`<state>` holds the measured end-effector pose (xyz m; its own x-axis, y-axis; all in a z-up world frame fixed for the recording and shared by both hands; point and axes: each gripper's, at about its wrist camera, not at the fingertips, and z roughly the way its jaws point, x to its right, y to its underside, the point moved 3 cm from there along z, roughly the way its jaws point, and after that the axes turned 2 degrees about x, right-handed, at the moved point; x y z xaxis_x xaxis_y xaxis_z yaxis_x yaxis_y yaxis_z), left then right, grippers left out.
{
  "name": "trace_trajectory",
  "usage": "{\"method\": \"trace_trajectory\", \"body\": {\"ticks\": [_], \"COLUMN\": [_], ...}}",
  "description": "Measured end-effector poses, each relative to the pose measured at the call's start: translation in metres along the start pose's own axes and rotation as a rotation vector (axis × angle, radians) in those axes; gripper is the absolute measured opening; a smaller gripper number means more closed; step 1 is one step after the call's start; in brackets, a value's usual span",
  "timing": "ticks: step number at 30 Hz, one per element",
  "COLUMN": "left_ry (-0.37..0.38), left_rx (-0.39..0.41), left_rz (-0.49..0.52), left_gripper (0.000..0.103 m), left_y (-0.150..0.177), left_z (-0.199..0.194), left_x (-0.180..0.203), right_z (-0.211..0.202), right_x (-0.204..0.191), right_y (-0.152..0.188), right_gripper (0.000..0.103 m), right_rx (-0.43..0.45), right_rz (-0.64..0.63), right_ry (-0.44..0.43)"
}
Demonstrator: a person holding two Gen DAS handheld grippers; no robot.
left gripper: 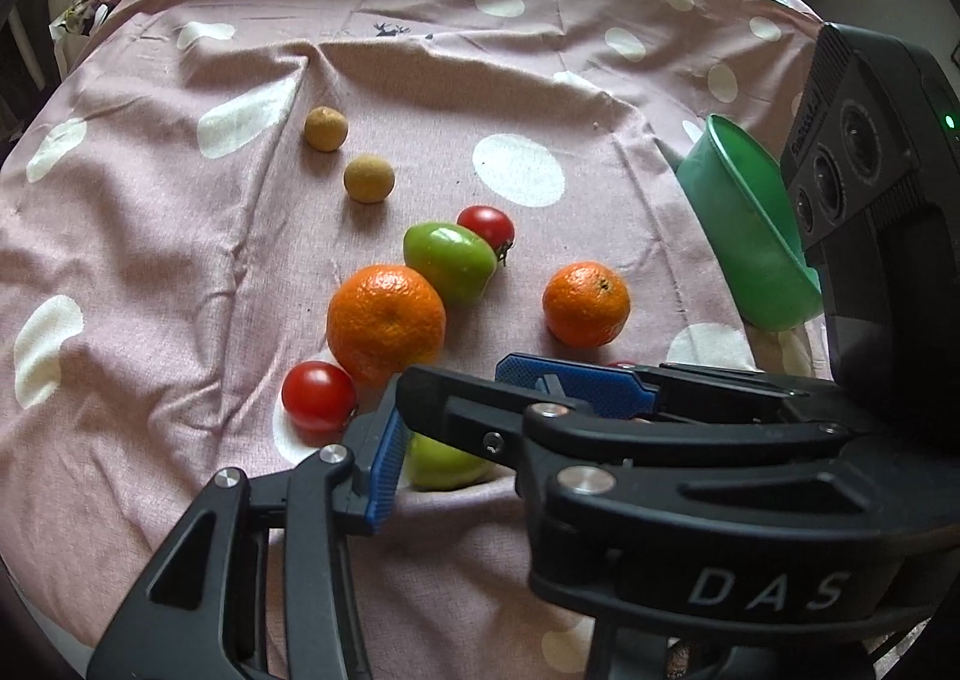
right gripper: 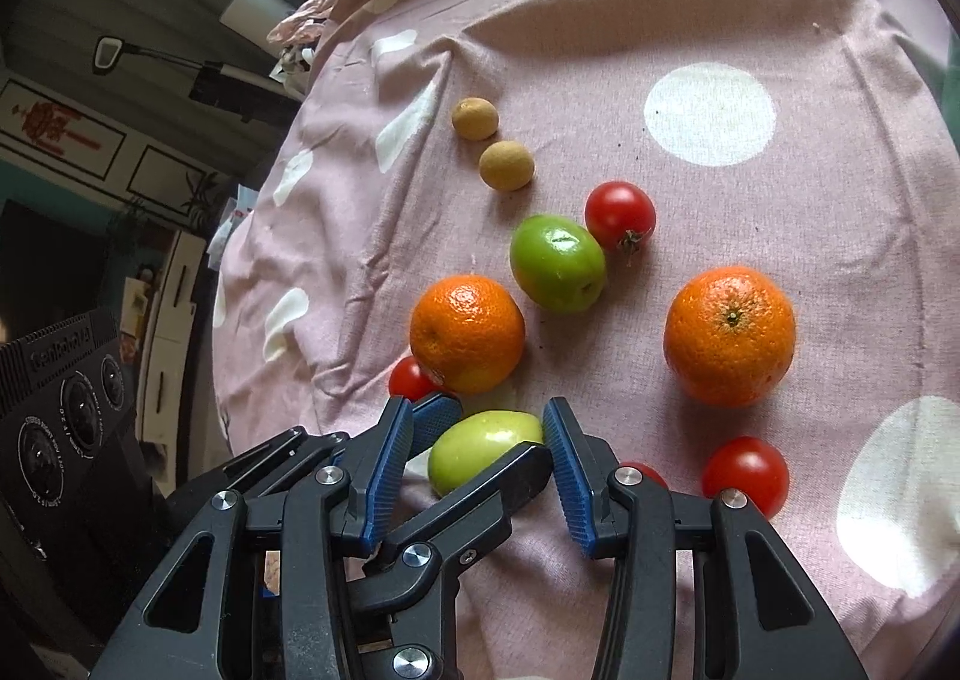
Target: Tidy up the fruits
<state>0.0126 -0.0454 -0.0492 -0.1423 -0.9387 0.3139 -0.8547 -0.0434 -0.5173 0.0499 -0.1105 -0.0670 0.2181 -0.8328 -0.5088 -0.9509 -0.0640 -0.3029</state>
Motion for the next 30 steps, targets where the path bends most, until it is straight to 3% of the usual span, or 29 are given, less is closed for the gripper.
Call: {"method": "trace_trajectory", "body": {"ticks": [6,30], "left_ry": [0.005,0.037], "left_rx": [0.089,0.232], "left_rz": [0.042,0.217], "left_gripper": [0.040,0.040], "left_y": [-0.008,-0.038], "left_z": [-0.020,-0.047], "left_x": [0.015,0.098], "right_z": [-0.027,-0.114], "right_x": [-0.013,0.003], "right_y": [-0.004,-0.013], "right_gripper": [0.048,0.048], "right_rx": [0.084,0.322], "right_rz": [-0.048,-0.043], "right_ry": [-0.007,-0.022]}}
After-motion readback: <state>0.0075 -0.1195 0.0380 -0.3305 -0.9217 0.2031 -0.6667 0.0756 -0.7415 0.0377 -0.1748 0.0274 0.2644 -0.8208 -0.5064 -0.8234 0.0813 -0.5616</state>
